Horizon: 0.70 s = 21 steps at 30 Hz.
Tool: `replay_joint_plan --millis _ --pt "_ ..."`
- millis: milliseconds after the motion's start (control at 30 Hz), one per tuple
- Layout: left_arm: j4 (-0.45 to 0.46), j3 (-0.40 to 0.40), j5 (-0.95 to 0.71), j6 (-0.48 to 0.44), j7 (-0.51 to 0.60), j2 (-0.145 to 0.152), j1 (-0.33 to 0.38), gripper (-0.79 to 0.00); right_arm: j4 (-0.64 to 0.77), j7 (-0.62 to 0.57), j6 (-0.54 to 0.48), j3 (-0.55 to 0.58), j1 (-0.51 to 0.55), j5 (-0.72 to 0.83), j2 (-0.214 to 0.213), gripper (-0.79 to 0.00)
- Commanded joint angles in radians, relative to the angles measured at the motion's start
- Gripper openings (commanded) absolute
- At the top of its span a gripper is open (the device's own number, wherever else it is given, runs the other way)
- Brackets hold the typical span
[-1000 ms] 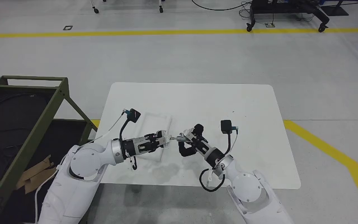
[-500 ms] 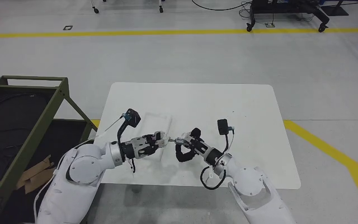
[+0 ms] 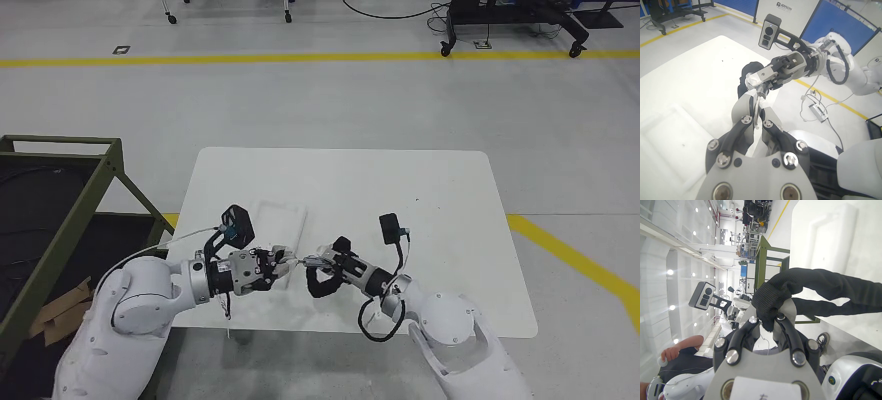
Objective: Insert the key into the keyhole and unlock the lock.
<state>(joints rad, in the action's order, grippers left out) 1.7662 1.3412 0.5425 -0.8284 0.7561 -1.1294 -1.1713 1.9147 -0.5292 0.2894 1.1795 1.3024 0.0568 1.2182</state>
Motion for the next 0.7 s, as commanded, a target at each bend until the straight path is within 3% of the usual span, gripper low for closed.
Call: replay_joint_plan --millis 0,667 --pt "0.014 0.007 0.067 -0.031 -0.025 0.003 0.001 -0.785 -0.001 -0.007 0.007 0.001 -0.004 0.008 0.000 -0.785" --pt "0.092 0.000 0.685 -0.159 -0.485 0.011 -0.038 -0.785 -0.012 -0.056 0.043 0.008 -0.022 0.053 -0.004 -0.785"
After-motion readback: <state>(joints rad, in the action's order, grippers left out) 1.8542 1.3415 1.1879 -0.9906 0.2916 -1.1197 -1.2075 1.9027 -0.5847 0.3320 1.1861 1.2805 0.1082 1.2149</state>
